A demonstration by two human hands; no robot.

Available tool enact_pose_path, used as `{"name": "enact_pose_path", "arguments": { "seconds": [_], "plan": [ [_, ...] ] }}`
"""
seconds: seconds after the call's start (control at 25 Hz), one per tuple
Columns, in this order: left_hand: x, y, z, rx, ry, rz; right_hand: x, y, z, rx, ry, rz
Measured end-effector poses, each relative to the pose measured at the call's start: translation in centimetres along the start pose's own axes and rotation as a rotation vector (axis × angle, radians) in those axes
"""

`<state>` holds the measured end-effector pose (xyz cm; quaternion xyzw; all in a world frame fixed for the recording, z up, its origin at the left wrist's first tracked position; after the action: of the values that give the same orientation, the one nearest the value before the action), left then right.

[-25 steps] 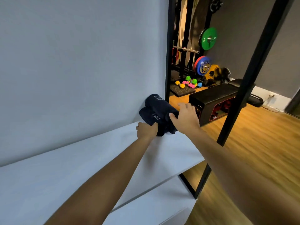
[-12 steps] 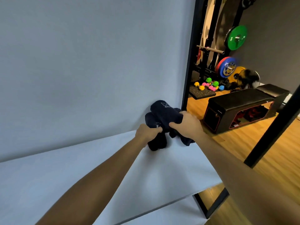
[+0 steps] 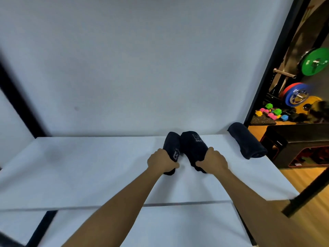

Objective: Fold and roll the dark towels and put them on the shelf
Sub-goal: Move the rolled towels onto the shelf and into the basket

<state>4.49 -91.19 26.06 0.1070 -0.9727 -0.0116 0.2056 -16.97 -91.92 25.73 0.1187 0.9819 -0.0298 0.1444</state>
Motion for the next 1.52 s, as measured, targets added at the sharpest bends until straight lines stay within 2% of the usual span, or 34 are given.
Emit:
{"name": "enact_pose_path", "arguments": {
  "seconds": [0.16,0.32,0.48,0.64,0.88,1.12,1.32,1.52],
  "plan": [
    [-5.6,4.4,-2.5,0.01,0.157,-0.051,-2.1,5.1,-0.5,0.008,-0.215,0.07],
    [-14.4,12.7,-5.4,0.211,0.505,-0.194,-7.3,15.3,1.0,0.041,-0.585,0.012],
    [-23.5,22.9,-6.2,0.359,0.66,-0.361,-13.8,26.4,4.9,-0.046,-0.733,-0.141],
    [-34.8,33.2,-3.8,0.53,0.733,-0.733,-19.6,37.0,12.6,-0.252,-0.652,-0.333],
    [-44.9,44.9,3.4,0.518,0.749,-1.227,-23.9,46.5,23.1,-0.621,-0.352,-0.627],
    [-49.9,52.6,5.5,0.587,0.718,-1.585,-30.4,51.5,29.3,-0.907,-0.129,-0.95],
    [-51.0,58.3,6.1,0.788,0.767,-1.884,-35.4,58.8,32.8,-1.084,0.023,-1.229],
    [-52.9,64.1,6.1,0.99,0.789,-2.041,-37.5,67.8,34.4,-1.172,0.127,-1.417]
  ]
}}
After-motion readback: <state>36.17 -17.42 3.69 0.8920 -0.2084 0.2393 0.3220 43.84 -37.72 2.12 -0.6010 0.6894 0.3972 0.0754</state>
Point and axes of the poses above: each hand's wrist, its own y-axis away from the middle knuckle, its own z-axis out of the palm, x = y × z, the point moved 4 cm from there along -y, towards the middle knuckle, and after that the axes turned 10 degrees about x, right-handed, at the moved point
